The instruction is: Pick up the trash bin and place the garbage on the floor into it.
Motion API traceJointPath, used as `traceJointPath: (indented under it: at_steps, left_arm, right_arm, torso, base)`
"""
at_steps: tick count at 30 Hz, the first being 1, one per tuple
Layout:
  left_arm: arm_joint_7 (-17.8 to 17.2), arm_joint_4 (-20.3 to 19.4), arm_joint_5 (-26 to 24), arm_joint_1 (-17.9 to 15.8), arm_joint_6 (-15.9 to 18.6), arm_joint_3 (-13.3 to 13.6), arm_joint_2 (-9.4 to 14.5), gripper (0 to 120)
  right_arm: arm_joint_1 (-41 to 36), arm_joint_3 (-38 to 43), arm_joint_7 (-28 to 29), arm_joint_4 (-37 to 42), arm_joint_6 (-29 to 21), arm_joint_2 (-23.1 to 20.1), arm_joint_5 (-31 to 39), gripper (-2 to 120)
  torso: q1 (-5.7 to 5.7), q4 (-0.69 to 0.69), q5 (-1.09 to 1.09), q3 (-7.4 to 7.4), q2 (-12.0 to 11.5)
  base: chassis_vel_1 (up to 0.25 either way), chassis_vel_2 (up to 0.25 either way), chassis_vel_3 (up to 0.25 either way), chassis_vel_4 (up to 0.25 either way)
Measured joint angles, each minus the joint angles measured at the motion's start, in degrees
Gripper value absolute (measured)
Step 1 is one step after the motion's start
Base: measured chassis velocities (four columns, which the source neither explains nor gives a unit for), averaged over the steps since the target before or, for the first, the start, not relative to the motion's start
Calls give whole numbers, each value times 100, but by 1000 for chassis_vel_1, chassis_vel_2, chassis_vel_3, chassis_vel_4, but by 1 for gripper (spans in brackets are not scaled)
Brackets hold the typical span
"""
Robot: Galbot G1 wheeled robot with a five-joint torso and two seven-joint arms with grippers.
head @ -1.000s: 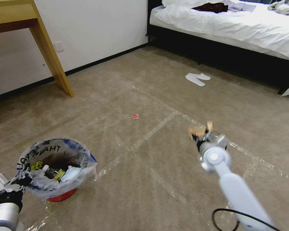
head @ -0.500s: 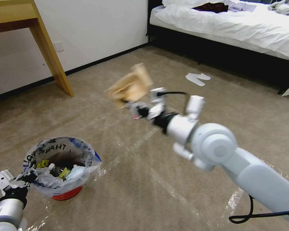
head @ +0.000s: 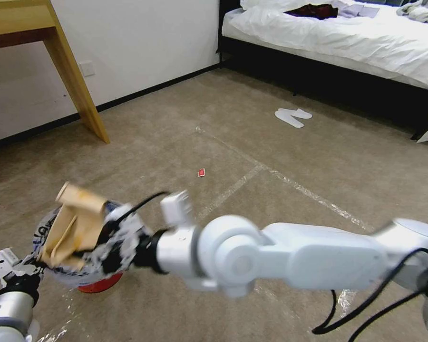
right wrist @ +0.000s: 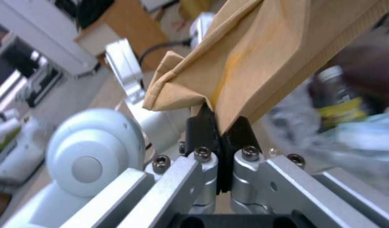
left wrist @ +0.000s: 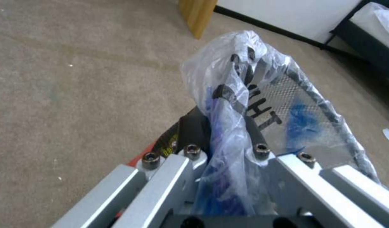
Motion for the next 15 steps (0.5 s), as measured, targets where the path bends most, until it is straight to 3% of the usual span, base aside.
traceJointPath:
  at_steps: [5, 15]
  left_arm:
    - [-1, -32, -11, 1, 0, 6, 22, 5]
    - [6, -115, -33, 53, 5, 34, 63, 5]
  right_arm:
    - [57, -299, 12, -496, -56, 408, -136, 0]
    - [51, -514, -165, -1414, -35, 671, -657, 0]
  torso:
    - [0, 0, 0, 0, 0]
    - [0, -1, 2, 0, 0]
  base:
    - [0, 0, 0, 0]
    - [0, 0, 0, 0]
